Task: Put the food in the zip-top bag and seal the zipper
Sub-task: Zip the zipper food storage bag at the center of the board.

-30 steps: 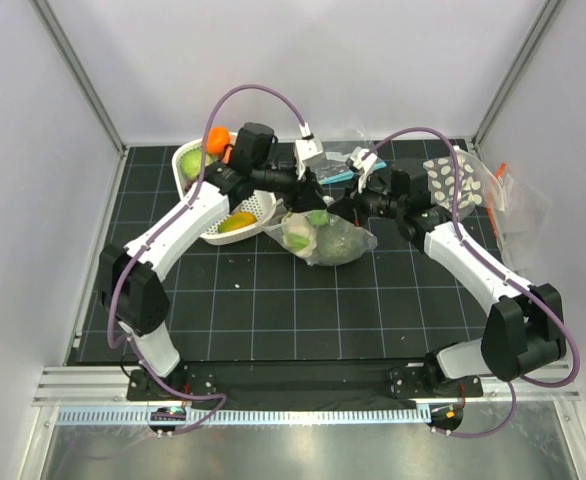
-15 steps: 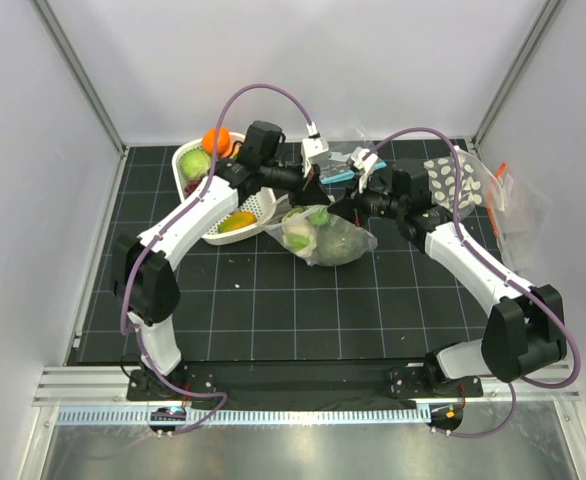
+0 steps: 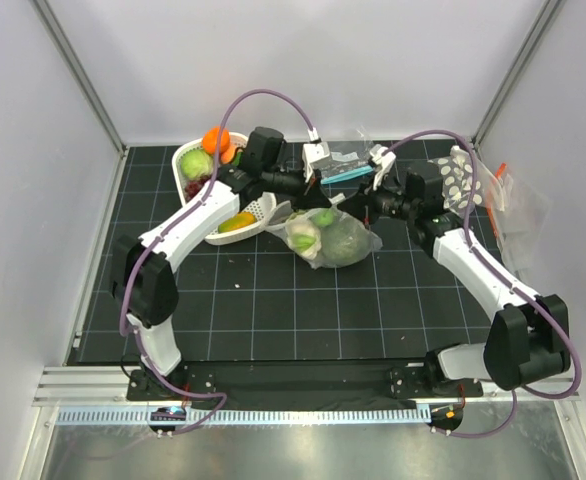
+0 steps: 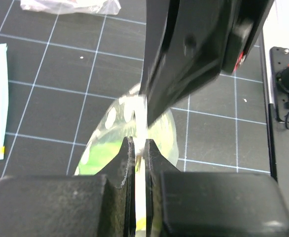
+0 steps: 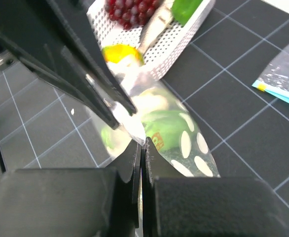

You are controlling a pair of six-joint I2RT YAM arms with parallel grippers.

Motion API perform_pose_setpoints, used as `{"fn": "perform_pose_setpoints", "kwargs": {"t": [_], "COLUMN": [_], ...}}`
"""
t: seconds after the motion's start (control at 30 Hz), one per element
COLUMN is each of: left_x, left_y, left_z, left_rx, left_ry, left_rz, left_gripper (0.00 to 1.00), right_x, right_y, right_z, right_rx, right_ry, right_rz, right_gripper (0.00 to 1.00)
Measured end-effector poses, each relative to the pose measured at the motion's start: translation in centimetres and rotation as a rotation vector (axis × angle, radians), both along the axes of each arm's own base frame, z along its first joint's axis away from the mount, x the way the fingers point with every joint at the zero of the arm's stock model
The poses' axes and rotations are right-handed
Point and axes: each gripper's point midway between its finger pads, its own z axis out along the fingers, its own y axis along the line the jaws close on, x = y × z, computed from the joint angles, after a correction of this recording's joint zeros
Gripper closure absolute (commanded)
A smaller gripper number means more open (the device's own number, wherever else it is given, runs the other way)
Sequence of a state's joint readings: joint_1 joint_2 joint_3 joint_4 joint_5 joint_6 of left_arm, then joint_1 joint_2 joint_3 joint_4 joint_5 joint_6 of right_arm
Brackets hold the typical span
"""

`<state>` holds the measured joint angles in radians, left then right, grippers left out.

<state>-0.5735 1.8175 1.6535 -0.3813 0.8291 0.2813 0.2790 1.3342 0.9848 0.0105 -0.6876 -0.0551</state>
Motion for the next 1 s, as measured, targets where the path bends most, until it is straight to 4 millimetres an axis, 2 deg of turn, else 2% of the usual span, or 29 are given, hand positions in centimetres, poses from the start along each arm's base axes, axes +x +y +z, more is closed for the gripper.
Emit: {"fn": "perform_pose_setpoints", "kwargs": {"t": [0.37, 0.57, 0.77, 1.0], "left_x": [0.6, 0.6, 0.7, 0.1], "left_y": [0.9, 2.1, 2.3, 2.7], "left_z": [-1.4, -2.7, -3.6, -5.1], "left_rx": [0.017, 0.035, 0.046, 0.065], "left_ry": [0.014, 0.031, 0.052, 0.106], "left_rz": [0.063, 0.110, 0.134, 0.154], "left_gripper": [1.00, 1.00, 1.00, 1.00], "right_x": [1.5, 3.8, 5.1, 5.9], "right_y": [-4.3, -8.6, -12.8, -15.6], "right_z": [2.3, 2.8, 3.2, 3.1], "right_rx": [0.167, 0.220, 0.256, 0.281], "right_ry": [0.025, 0.054, 0.069, 0.110], "right_rz": [-0.173, -0.375, -0.552, -0.688], "right_gripper": [0.99, 0.99, 0.99, 0.99]}}
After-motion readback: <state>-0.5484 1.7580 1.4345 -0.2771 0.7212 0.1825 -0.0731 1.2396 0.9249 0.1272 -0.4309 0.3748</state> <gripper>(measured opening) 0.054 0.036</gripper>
